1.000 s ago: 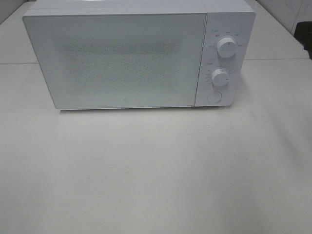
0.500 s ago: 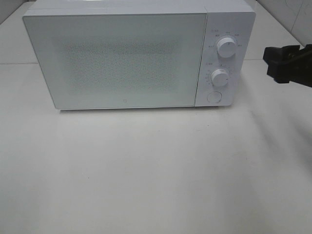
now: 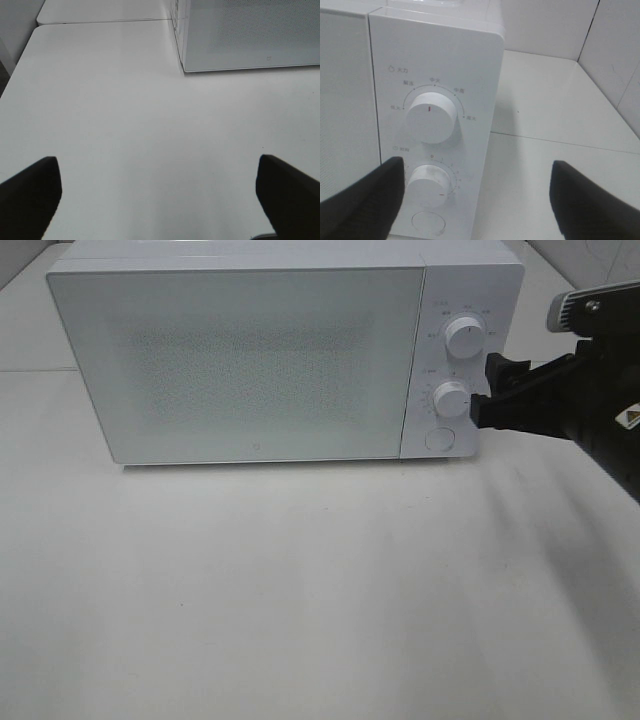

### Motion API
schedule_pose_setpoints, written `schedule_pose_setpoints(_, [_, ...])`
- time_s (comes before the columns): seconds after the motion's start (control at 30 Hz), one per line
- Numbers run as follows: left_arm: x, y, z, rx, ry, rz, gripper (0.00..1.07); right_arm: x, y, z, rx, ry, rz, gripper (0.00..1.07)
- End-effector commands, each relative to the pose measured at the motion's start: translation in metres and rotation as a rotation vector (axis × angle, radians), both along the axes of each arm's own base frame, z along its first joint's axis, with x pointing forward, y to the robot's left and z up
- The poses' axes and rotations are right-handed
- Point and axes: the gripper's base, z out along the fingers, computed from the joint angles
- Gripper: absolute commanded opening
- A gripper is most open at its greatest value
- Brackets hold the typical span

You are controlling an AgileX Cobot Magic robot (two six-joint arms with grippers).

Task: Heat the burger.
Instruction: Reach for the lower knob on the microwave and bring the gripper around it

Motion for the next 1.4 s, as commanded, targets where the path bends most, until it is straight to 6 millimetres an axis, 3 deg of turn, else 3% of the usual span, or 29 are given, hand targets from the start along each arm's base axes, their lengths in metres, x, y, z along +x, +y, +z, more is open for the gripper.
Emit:
schedule_pose_setpoints(0.03, [0.000,-0.001,0.001,-0.004,-0.018,-0.002,0.98,-0.001,0.002,0.000,-0.017,-0.029,-0.046,0.77])
schedule_pose_setpoints(0.1, [0.000,-0.001,0.001,-0.004,-0.018,-0.002,0.98,-0.005,0.015,-0.012,-0.029,-0.046,-0.073,0.76])
schedule_pose_setpoints(0.37, [0.000,-0.001,0.001,-0.004,-0.018,-0.002,0.98,-0.004,0.025,-0.033,0.030,-0.002,-0.063,0.76])
schedule_pose_setpoints(0.83, [0.000,0.000,0.001,-0.004,-0.018,-0.001,0.98,-0.001,0.023,-0.039,0.053,-0.086,-0.095,0.76])
schedule_pose_setpoints(1.4, [0.000,0.000,0.001,-0.003,-0.018,-0.001,0.98,0.045,0.039,-0.050,0.123,-0.073,-0.096,0.76])
